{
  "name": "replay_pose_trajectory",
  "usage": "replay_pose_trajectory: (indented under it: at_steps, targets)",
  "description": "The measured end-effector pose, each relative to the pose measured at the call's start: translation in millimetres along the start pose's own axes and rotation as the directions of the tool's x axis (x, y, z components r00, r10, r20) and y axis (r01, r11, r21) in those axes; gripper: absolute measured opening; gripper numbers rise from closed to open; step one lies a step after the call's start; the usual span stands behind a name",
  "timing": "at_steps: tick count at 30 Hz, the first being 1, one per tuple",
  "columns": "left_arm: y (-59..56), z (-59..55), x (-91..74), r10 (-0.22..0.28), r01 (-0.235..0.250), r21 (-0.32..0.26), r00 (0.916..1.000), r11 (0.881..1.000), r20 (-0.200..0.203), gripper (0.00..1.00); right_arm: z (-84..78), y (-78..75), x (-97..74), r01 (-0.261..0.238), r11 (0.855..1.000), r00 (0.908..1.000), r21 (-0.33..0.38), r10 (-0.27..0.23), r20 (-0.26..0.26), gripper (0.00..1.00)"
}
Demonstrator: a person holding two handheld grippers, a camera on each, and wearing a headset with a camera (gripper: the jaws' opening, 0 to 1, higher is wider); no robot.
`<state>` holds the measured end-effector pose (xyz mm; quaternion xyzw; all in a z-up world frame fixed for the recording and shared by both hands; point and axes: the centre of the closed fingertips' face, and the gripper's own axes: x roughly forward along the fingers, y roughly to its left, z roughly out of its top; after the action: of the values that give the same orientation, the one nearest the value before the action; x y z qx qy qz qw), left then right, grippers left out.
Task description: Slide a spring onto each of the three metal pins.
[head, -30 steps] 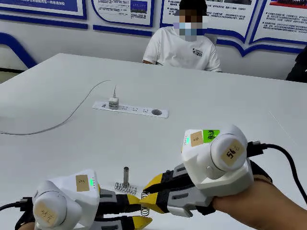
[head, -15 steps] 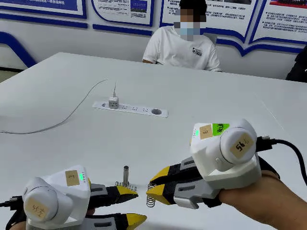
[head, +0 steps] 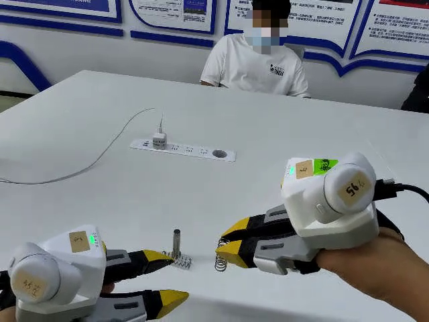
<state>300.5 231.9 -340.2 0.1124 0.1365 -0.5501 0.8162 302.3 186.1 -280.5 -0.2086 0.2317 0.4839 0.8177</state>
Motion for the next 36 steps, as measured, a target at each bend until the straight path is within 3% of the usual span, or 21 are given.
replay_pose_trajectory:
  at_steps: [17,36]
  targets:
    - [14.8,-7.6,-6.5,0.040,-0.040,-0.025,0.9992,0.999,-0.008,0.38,5.0,-35.4,-13.6,0.103,0.995,0.9942,0.015,-0.103,0.031,0.12]
    - [21.8,-9.2,-11.3,0.063,-0.063,-0.040,0.9980,0.997,-0.009,0.42,-6.5,-64.2,-7.9,0.169,0.984,0.9854,0.051,-0.170,0.010,0.11]
